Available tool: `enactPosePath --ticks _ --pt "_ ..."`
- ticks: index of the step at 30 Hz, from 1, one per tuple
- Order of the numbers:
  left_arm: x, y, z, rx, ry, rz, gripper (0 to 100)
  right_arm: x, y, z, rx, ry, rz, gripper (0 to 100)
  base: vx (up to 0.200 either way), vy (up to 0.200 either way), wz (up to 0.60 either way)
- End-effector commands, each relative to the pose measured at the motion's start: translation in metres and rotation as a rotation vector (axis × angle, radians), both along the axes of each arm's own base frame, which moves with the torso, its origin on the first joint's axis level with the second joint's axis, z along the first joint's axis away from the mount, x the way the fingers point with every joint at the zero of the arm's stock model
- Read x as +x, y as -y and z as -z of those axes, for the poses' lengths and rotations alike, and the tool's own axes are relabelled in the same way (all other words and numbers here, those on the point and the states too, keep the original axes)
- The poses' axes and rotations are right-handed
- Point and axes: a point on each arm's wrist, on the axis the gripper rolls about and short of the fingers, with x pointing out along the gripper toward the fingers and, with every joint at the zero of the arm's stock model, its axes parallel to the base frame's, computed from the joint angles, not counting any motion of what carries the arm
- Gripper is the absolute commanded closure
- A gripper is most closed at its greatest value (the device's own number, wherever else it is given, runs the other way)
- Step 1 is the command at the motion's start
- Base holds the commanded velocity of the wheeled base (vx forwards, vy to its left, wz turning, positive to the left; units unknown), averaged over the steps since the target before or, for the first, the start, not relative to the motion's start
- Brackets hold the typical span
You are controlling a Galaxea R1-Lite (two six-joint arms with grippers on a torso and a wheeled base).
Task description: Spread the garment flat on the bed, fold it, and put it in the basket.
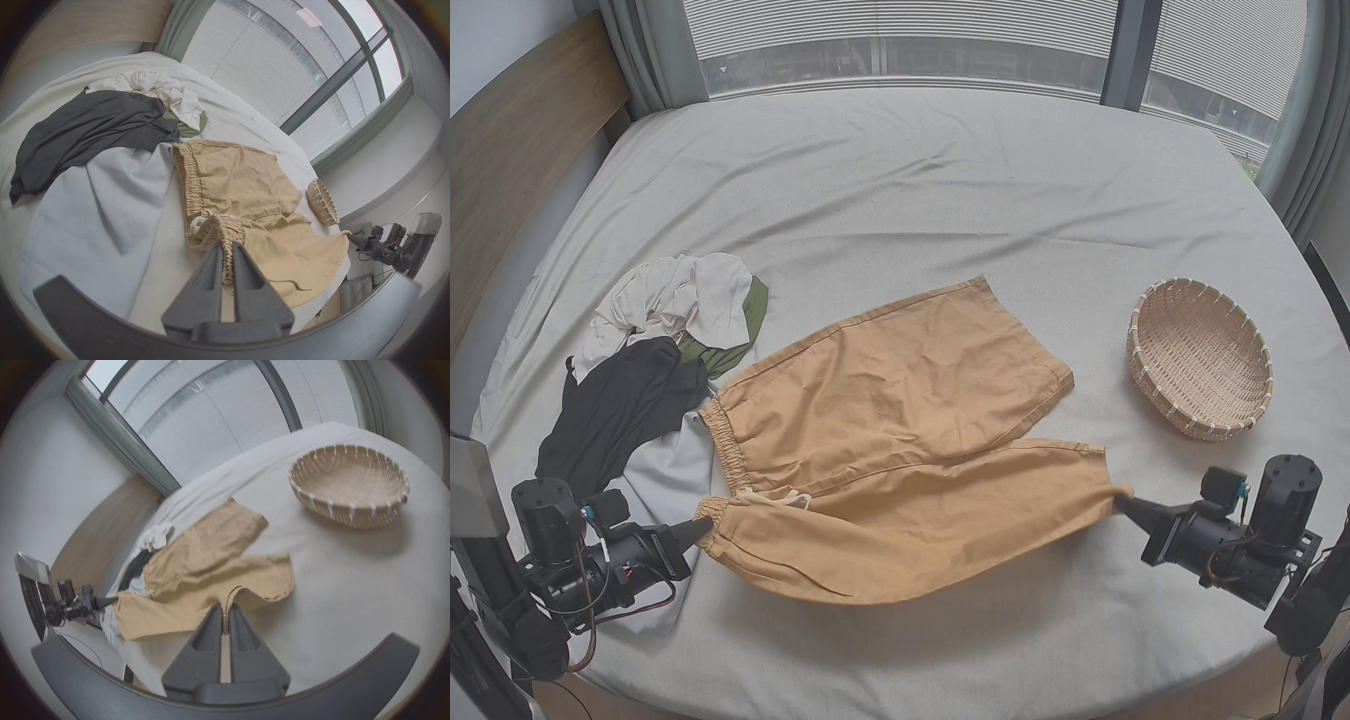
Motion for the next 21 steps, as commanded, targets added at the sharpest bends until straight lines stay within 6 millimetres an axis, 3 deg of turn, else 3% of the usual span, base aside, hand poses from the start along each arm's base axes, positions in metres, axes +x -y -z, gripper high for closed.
enactPosePath --ticks 1,10,21 --pt "0.008 0.002 -0.017 -0.06 0.075 -0.02 100 0.025 -0.006 -0.029 0.065 0.162 0.013 100 0.0 0.0 0.0" --pt "0.015 0.003 -0.035 -0.111 0.156 -0.055 100 0.066 -0.015 -0.058 0.106 0.273 0.034 100 0.0 0.0 0.0" --pt "0.027 0.002 -0.044 -0.189 0.179 -0.138 100 0.11 -0.017 -0.061 0.112 0.305 0.066 100 0.0 0.0 0.0"
